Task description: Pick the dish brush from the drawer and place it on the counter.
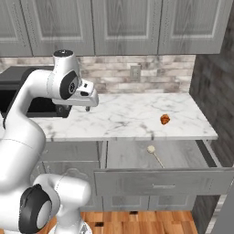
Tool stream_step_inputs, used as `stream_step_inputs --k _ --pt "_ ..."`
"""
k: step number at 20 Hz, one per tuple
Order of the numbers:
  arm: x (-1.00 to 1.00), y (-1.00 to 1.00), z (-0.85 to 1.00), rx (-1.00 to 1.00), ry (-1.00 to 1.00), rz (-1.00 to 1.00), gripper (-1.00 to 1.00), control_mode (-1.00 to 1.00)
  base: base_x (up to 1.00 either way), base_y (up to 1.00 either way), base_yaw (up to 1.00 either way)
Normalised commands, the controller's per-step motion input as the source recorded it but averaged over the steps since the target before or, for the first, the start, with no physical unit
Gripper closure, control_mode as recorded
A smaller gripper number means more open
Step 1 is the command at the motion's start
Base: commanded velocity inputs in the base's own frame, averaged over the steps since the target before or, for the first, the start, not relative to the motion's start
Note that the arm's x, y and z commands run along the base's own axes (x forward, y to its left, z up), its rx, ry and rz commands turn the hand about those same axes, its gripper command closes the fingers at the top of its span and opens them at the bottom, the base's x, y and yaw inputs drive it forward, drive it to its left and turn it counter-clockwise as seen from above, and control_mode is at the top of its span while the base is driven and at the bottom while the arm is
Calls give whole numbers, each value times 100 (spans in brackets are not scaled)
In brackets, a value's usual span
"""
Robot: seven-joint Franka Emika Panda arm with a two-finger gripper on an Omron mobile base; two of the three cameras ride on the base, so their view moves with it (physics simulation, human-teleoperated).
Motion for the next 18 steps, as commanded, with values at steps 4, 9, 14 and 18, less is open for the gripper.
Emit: stream_step_inputs --k 4,9,14,18 --pt "0 0 0 0 0 0 -100 -100 0 0 0" --pt "0 0 0 0 0 0 -100 -100 0 0 0" --pt "-1 0 0 0 0 0 -100 -100 0 0 0" --pt "0 0 0 0 0 0 -100 -100 0 0 0"
